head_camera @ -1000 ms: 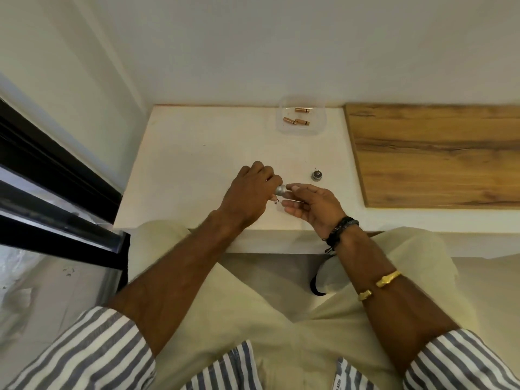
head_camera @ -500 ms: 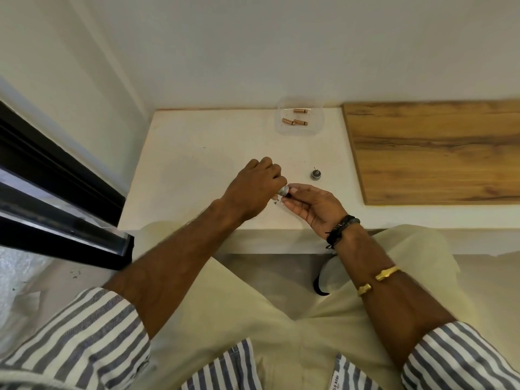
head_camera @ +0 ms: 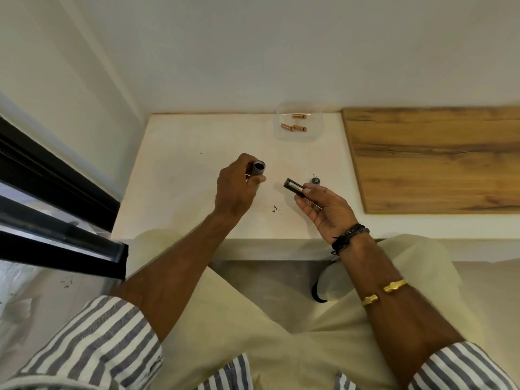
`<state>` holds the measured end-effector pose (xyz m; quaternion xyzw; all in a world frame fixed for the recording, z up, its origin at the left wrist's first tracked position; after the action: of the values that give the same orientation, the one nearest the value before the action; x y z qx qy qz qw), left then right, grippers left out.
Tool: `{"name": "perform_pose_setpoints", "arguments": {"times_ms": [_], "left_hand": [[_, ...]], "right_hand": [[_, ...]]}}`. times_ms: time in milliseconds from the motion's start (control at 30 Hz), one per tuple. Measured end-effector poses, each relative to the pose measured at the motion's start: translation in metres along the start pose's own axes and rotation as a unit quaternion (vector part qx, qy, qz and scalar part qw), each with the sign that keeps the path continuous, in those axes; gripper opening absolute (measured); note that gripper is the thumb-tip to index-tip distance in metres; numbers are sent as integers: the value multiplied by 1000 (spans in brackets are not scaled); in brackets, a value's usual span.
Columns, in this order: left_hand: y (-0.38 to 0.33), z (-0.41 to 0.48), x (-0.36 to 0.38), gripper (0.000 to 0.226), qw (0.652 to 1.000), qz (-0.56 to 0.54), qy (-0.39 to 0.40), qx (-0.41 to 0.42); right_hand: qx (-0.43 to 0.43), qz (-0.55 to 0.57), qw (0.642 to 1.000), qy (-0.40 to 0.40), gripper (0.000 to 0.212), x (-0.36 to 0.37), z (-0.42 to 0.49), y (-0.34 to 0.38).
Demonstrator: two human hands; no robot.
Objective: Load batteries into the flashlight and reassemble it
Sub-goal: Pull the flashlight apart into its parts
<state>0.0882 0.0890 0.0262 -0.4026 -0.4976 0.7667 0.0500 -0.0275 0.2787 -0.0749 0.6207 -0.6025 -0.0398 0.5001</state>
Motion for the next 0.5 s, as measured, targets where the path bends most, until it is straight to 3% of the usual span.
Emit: {"name": "perform_pose_setpoints", "arguments": {"times_ms": [167,500], "left_hand": [[20,9,6,22,996,-48,-37,-70],[27,21,12,23,994,-44,-47,-86]], "right_hand": [[-1,9,1000,1,20,2,2,0],[1,16,1000,-5,21,4,6,-1]]}}
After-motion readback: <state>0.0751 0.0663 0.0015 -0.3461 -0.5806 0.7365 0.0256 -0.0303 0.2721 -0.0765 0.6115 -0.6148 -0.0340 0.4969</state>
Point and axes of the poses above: each hand's wrist, its own z-axis towards the middle knuckle, its own x-axis out of the palm, y = z × x, the point moved 10 cm from there along z, towards the middle knuckle, and after that the axes turned 4 degrees about -x, right-handed, at the moved point
